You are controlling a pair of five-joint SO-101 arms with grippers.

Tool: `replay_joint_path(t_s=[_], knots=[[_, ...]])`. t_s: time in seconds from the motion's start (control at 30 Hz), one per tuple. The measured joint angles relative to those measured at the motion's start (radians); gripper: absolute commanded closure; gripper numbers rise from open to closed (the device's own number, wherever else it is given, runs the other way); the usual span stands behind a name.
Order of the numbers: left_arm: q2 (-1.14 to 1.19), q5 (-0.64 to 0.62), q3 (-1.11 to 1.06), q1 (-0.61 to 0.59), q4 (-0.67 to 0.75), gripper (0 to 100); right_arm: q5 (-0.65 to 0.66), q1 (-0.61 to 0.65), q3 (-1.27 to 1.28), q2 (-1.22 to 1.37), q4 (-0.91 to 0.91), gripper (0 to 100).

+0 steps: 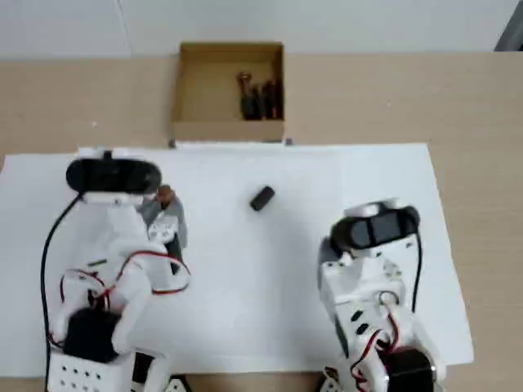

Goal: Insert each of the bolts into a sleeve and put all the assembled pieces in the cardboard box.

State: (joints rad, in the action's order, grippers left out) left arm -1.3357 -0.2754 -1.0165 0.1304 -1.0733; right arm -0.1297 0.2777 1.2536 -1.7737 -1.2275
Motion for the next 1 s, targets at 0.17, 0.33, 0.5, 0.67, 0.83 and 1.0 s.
replay_joint_path(t_s=[0.17, 0.33, 0.5, 0.67, 0.83, 1.0], knots=[[-0.184, -0.115, -0.169, 0.064, 0.06, 99, 0.0, 0.124, 0.074, -0.021, 0.068, 99.6], [-0.373, -0.232, -0.295, 0.173, 0.064, 99, 0.0, 0.218, 0.144, -0.021, 0.146, 99.6], [-0.459, -0.293, -0.35, 0.212, 0.08, 99, 0.071, 0.299, 0.183, -0.021, 0.189, 99.6], [-0.46, -0.328, -0.35, 0.219, 0.169, 99, 0.155, 0.37, 0.186, -0.028, 0.19, 99.6], [-0.46, -0.328, -0.35, 0.239, 0.269, 99, 0.175, 0.411, 0.21, -0.028, 0.19, 99.6], [-0.46, -0.393, -0.35, 0.311, 0.288, 99, 0.175, 0.433, 0.236, -0.028, 0.19, 99.6]])
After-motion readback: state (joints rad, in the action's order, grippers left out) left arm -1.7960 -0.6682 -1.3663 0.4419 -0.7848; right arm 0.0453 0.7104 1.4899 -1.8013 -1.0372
